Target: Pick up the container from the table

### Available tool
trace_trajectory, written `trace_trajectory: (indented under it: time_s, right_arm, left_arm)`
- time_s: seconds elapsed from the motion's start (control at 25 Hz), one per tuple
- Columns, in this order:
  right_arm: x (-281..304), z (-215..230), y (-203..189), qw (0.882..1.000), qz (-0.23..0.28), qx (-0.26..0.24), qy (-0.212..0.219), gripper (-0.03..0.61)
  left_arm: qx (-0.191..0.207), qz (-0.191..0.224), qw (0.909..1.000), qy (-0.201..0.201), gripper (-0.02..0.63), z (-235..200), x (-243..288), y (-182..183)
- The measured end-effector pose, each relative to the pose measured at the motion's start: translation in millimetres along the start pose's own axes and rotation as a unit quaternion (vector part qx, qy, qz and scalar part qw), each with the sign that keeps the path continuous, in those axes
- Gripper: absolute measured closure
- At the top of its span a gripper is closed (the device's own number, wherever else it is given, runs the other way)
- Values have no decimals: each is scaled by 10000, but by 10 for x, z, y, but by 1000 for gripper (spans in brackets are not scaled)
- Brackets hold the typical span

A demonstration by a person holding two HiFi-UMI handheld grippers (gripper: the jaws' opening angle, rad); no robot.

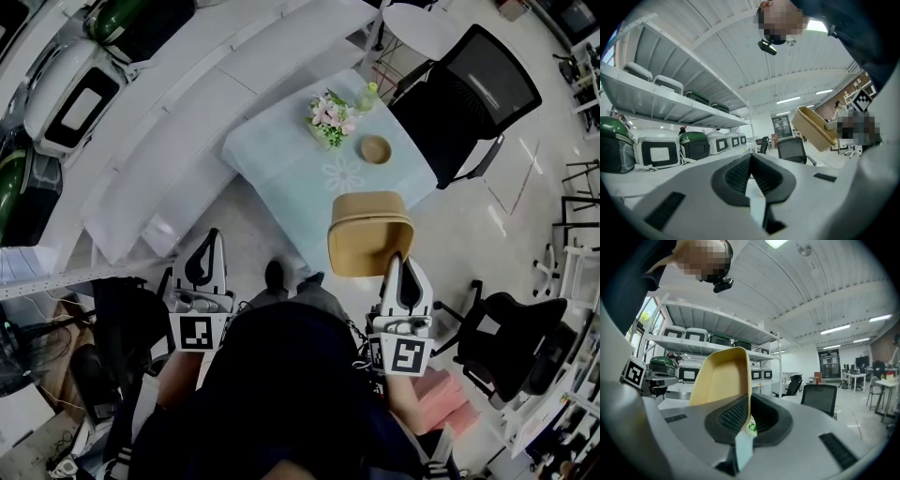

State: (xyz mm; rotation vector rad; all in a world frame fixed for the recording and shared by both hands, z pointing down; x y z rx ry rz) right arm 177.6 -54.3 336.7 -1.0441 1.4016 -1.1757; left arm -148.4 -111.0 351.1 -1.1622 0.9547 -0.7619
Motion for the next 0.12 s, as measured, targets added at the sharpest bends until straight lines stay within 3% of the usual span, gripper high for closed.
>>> trace_trajectory:
  time_s: [0.12]
  right_arm:
    - [0,12,-6,10000,25,65,-41,563]
  left_arm:
    - [22,-23,10000,-2,611,-2,-6,-8]
Point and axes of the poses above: the fingertips, and each gripper's own axes: x forward along the fingers, z to its right, y out of its top, the point moved 6 cm from there along -x, backward along the fingers, and after that the axes turned 15 degrees about z, right-handed, at the moved point
